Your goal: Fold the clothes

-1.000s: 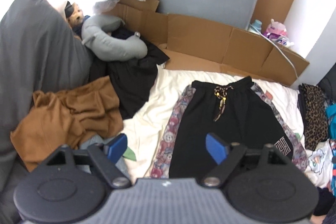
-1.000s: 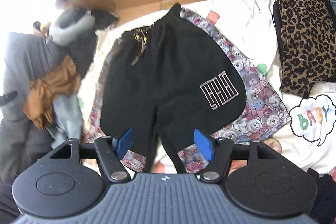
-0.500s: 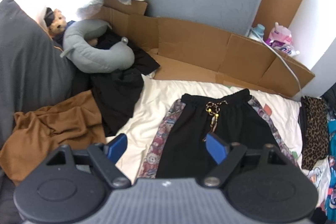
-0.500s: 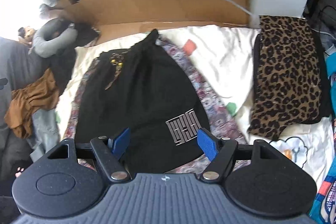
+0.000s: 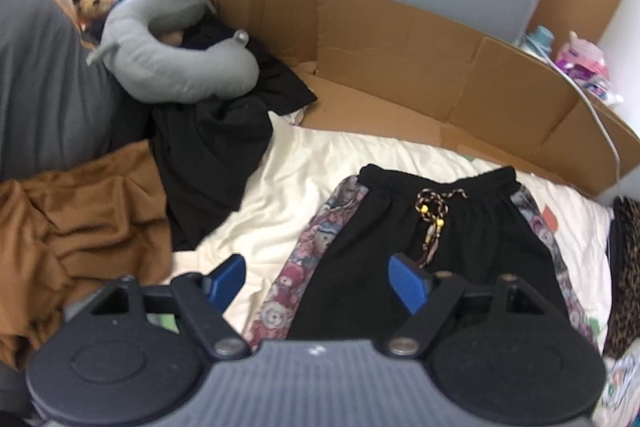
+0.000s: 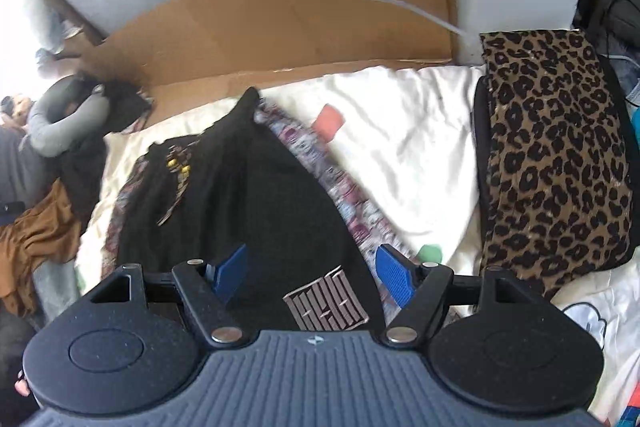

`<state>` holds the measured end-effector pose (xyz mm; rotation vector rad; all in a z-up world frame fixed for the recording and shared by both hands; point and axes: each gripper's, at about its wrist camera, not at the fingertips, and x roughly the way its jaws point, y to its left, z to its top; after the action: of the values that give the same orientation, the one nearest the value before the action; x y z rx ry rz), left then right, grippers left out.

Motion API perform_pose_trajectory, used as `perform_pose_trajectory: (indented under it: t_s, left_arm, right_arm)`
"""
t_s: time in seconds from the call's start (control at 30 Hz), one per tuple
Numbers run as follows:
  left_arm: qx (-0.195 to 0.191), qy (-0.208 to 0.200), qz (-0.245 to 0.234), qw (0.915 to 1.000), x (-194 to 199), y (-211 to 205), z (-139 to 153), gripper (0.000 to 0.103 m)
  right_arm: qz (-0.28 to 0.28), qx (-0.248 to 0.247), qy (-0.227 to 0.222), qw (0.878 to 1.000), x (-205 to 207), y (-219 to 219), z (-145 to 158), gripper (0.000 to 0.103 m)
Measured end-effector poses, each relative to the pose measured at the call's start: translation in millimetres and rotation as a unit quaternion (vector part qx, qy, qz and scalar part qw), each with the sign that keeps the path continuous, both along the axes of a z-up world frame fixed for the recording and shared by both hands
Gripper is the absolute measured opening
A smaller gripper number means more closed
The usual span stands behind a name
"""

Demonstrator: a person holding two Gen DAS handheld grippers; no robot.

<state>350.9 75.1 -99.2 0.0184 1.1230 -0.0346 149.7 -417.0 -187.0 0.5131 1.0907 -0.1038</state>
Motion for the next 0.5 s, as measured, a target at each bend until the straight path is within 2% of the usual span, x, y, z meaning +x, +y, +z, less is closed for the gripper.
perform_pose_trajectory:
  t_s: [0.17,0.33,0.5]
  left_arm:
    - [-0.007,-0.006,0.008,0.9999,3,-7,-40,0.079]
    - [0.005,-0.01,-0.02,0.9997,5,-16,-71,0.078]
    - [-0.016,-0.018,-0.022,0.9995,4,-16,-89,0.077]
  right_arm:
    - [0.006,-0.016,0.009,1.0,18,5,-30,0.076]
    - [0.026,-0.035,0.014,0.999,38,16,-58,0.076]
    - [0.051,-0.052,-0.038,0.997,45,32,-66,0.076]
